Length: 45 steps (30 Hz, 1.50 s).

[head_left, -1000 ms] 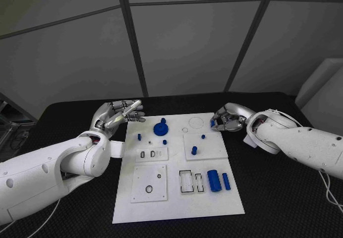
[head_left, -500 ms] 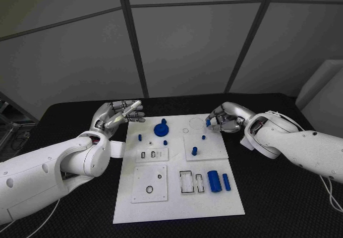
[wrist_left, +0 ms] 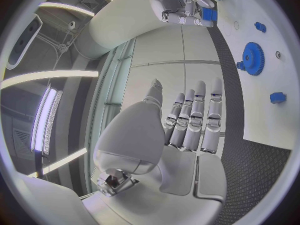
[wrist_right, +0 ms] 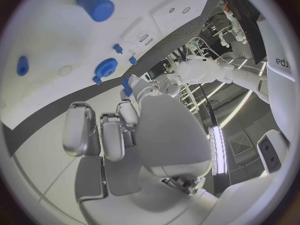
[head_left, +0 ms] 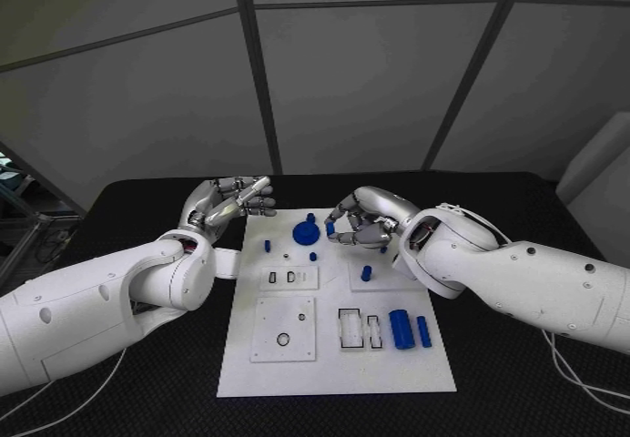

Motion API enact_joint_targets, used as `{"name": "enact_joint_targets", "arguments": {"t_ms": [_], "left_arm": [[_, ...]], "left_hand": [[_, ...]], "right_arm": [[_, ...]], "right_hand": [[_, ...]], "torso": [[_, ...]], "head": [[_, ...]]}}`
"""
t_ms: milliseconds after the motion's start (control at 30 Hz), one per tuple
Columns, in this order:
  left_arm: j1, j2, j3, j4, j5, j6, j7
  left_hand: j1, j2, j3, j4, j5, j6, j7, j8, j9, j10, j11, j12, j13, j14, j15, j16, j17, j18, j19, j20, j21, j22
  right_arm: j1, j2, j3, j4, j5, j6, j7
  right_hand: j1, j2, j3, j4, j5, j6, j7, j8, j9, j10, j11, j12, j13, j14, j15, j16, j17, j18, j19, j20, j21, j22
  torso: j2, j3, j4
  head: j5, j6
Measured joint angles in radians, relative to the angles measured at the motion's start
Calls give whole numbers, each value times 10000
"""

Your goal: Assemble the parts on the task board

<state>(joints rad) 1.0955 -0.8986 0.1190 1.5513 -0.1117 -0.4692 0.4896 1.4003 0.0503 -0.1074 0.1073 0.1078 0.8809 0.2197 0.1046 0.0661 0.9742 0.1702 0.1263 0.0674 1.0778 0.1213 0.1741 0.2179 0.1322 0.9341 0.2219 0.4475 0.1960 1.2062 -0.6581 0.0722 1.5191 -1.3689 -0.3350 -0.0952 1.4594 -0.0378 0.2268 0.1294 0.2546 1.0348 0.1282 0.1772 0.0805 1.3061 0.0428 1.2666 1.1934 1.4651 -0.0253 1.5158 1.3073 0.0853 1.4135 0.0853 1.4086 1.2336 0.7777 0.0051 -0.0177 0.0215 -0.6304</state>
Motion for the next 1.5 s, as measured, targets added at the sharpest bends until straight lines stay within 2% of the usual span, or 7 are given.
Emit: {"name": "enact_joint_targets", "arguments": {"t_ms": [133, 267, 367, 433, 633, 967, 1500], "left_arm": [[0, 52, 0, -67, 2, 2, -3], [0, 107, 0, -100, 7, 8, -9], [0, 126, 0, -93, 10, 19, -12], [0, 134, 0, -92, 12, 24, -13], [-2, 154, 0, -102, 16, 45, -20], [-3, 178, 0, -113, 19, 63, -29], [-3, 183, 0, -128, 25, 76, -41]], "left_hand": [[0, 0, 0, 0, 0, 0, 0, 0, 0, 0, 0, 0, 0, 0, 0, 0, -1, 0, 0, 0, 0, 0], [0, 0, 0, 0, 0, 0, 0, 0, 0, 0, 0, 0, 0, 0, 0, 0, -1, 0, 0, 0, 0, 0], [0, 0, 23, -22, 0, 0, 0, 0, 0, 0, 0, 0, 0, 0, 0, 0, 9, 1, 0, 0, 0, 0], [0, 0, 27, -27, 0, 0, 0, 0, 0, 0, 0, 0, 0, 0, 0, 0, 10, 1, 0, 0, 0, 0], [0, 0, 27, -27, 0, 0, 0, 0, 0, 0, 0, 0, 0, 0, 0, 0, 10, 0, 0, 0, 0, 0], [0, 0, 27, -27, 0, 0, 0, 0, 0, 0, 0, 0, 0, 0, 0, 0, 9, 0, 0, 0, 0, 0], [0, 0, 27, -27, 0, 0, 0, -36, 0, 0, 0, 1, 0, 0, 0, 0, 18, 0, 0, 0, 0, 0]], "right_arm": [[-40, 383, -5, -80, -319, 34, -190], [-186, 742, -40, -184, -674, 126, -383], [-293, 957, -229, -246, -952, 219, -493], [-357, 1059, -310, -289, -1100, 291, -547], [-502, 1304, -416, -408, -1491, 542, -724], [-689, 1486, -450, -463, -1790, 919, -924], [-710, 1534, -410, -490, -1925, 1137, -998]], "right_hand": [[0, 0, -1, 0, -1, -4, -3, 0, 0, 0, 0, -1, -10, 0, 0, 0, 0, 0, 0, 0, 0, 0], [-1, -1, -2, 0, -19, -9, -9, 0, 0, 0, 0, -1, -29, 0, 0, 0, 0, -1, -35, -35, 0, -1], [-1, -2, -1, -2, -20, -10, -11, 0, 0, 0, 0, -2, -50, 0, 0, 0, 0, -1, -35, -35, 0, -1], [-2, -2, 20, -23, -20, -11, -12, 0, 0, -1, 0, -2, -62, 0, 0, 0, 0, 0, -35, -35, 0, -1], [-2, -3, 19, -25, -33, -23, -23, 0, 0, -1, 0, -3, -83, 0, 1, 0, 0, -1, -35, -35, 0, -18], [-54, -56, 17, -26, 9, 6, 5, 35, 0, -1, 0, -44, -95, 0, 1, 0, -1, -1, -35, -34, 0, -26], [-206, -116, 14, -24, 8, 5, 3, 24, 44, -39, -37, -93, -160, 0, 1, 0, 6, 0, -35, -34, 0, -50]], "torso": [[-5, -12, 22], [-6, -17, 24], [-11, -18, 18], [-12, -18, 12], [-9, -12, 12], [-5, -2, 17], [-1, -4, 19]], "head": [[63, -41], [147, -103], [191, -144], [201, -166], [225, -216], [262, -261], [317, -349]]}}
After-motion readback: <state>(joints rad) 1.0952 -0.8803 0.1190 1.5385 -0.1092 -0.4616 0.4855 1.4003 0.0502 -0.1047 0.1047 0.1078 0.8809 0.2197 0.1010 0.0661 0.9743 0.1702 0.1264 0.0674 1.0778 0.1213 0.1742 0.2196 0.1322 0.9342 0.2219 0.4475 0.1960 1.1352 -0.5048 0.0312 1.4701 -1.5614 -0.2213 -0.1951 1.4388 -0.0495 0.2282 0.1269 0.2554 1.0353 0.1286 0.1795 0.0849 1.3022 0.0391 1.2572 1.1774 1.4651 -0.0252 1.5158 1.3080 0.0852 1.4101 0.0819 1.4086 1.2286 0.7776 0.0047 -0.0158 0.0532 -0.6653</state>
